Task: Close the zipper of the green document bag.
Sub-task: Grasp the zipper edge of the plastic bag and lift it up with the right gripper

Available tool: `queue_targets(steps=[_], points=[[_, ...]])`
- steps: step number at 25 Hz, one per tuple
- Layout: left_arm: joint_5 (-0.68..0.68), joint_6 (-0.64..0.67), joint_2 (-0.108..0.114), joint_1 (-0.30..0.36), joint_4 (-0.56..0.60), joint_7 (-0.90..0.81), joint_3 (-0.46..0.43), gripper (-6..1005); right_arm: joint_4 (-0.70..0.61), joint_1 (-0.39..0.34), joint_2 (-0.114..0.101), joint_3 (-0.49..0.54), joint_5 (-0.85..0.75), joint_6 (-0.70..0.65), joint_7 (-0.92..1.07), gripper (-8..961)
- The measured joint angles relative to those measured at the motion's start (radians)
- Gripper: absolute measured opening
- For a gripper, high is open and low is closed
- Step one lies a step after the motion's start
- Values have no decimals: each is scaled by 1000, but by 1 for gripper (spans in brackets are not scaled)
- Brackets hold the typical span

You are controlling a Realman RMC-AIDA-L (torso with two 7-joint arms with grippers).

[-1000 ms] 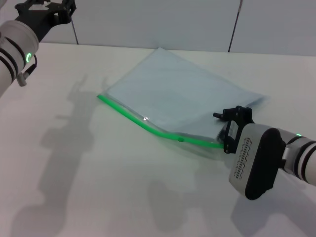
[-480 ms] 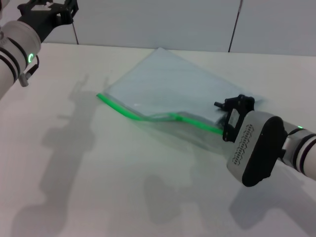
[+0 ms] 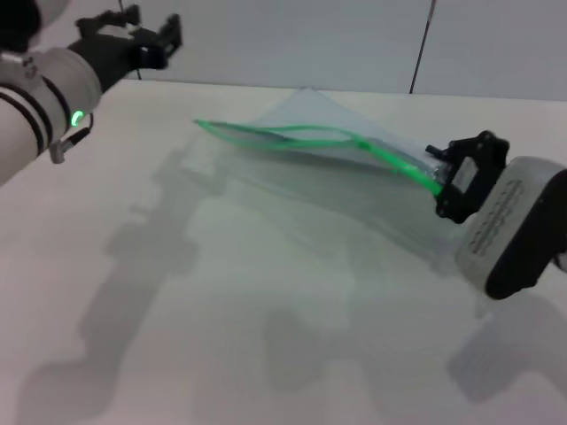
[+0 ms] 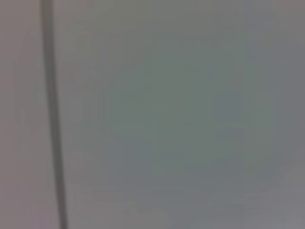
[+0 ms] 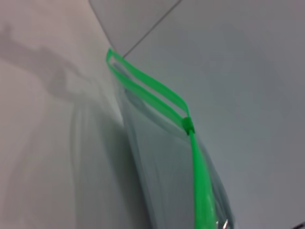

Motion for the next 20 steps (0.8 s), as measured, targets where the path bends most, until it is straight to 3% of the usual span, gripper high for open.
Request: queue_targets(steps=[9, 15, 20], points=[[10, -324, 3, -53, -6, 185, -71, 553, -65, -17, 4, 110, 13, -171, 6, 52], [171, -466, -1, -60, -86, 209, -81, 553, -97, -10, 3, 178, 83, -323, 7, 51], [259, -599, -5, -69, -160, 250, -82, 553, -100, -6, 4, 204, 89, -351, 10, 51]])
